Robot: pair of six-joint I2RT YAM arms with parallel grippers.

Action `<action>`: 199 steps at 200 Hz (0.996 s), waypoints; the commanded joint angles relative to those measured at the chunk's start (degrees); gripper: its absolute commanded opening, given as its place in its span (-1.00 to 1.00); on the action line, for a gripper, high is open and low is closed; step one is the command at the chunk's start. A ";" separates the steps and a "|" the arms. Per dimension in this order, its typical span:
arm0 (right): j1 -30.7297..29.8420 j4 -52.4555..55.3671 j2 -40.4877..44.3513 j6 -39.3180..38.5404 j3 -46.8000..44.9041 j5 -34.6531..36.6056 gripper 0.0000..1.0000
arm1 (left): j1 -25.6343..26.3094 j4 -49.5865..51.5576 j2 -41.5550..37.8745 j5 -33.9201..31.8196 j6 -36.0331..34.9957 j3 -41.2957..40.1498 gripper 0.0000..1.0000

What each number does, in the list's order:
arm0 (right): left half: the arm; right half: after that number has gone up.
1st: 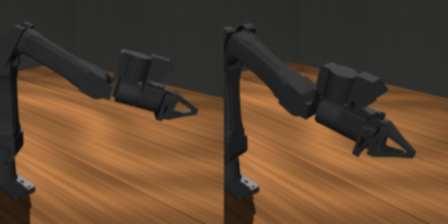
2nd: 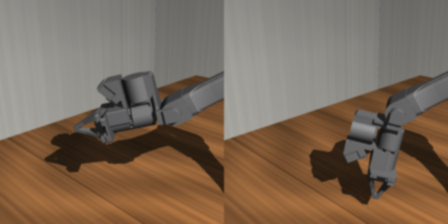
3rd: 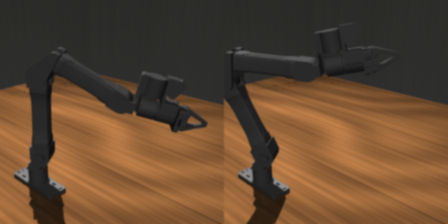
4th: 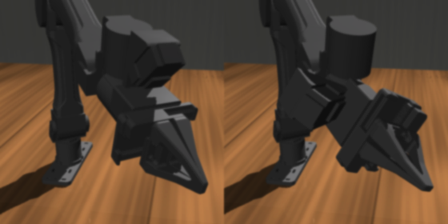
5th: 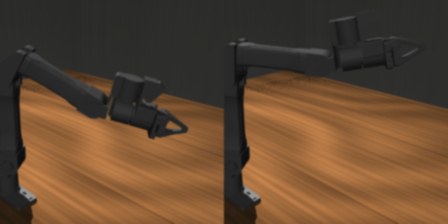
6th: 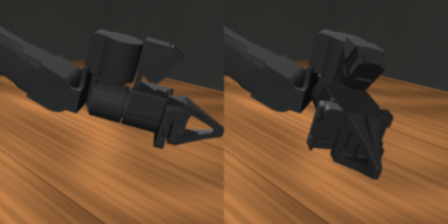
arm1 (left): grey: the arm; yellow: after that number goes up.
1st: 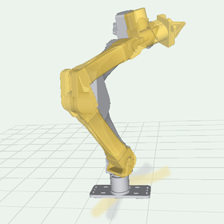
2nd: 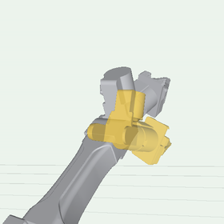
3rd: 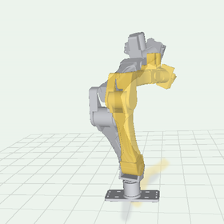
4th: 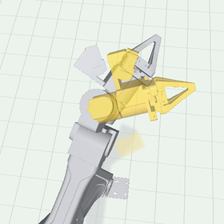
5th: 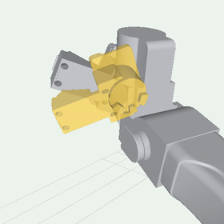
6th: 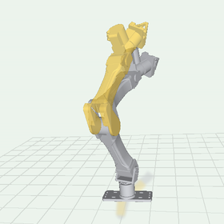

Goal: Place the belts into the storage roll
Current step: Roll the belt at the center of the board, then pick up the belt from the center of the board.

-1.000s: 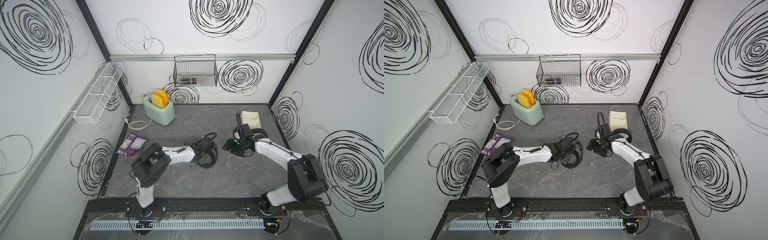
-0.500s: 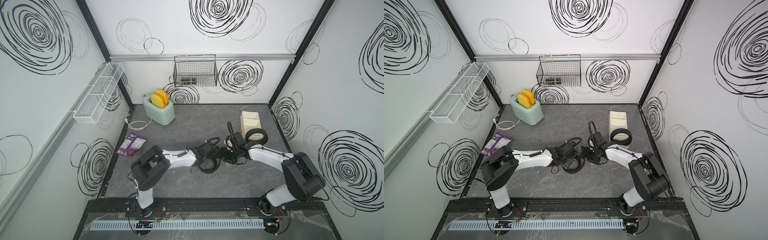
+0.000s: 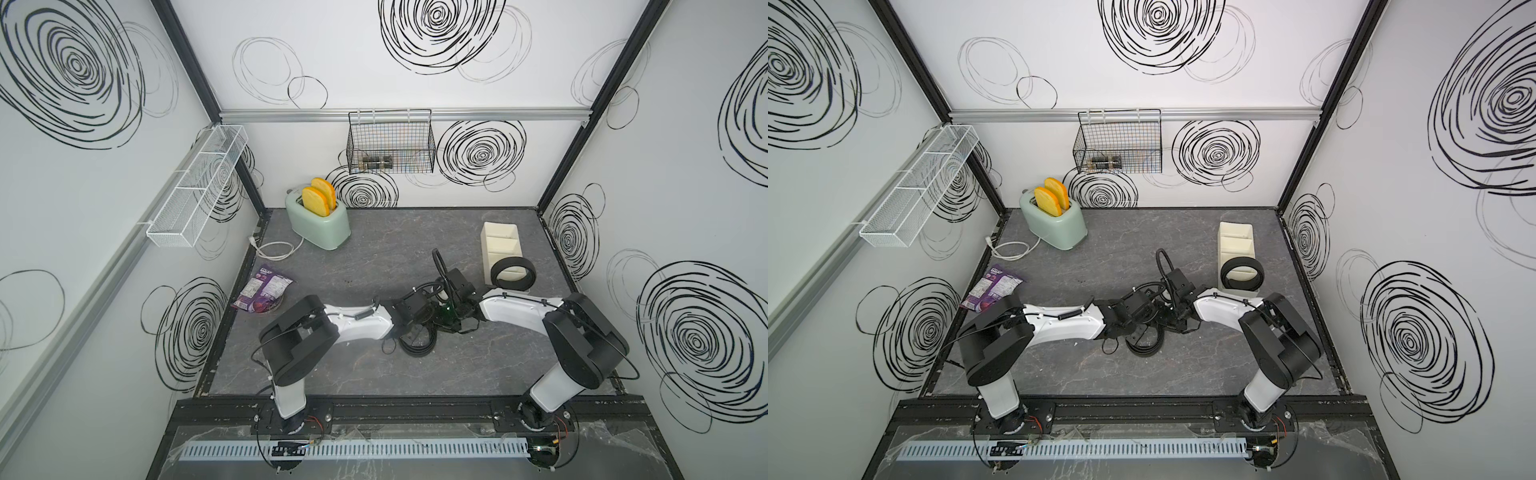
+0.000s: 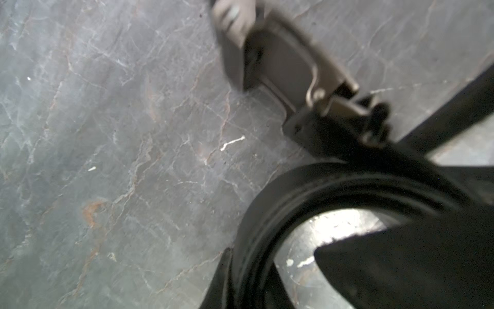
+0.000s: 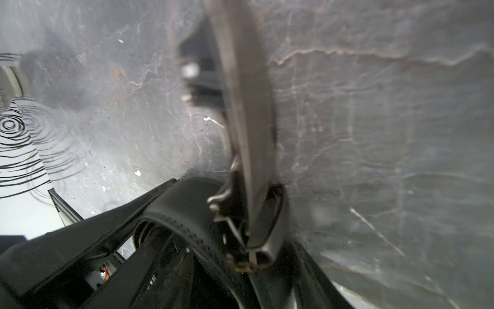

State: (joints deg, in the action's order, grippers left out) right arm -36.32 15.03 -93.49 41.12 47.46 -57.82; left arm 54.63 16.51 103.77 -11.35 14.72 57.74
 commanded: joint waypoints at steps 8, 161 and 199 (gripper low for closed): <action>-1.57 1.65 -1.00 -3.11 0.38 1.93 0.10 | 1.84 5.48 2.85 10.18 -1.68 -2.56 -1.00; -3.50 24.13 -1.65 -20.65 11.92 39.08 -1.00 | -8.63 4.57 -13.24 21.47 0.67 -3.08 -0.10; -5.41 25.54 0.92 -35.17 21.99 61.96 -1.00 | -25.49 3.72 -27.52 30.82 4.79 -8.97 -0.01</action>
State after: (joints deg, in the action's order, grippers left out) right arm -40.18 38.57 -95.50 18.57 63.86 -18.98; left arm 38.83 19.66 82.65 11.33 16.16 52.16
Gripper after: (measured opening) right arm 0.199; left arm 0.488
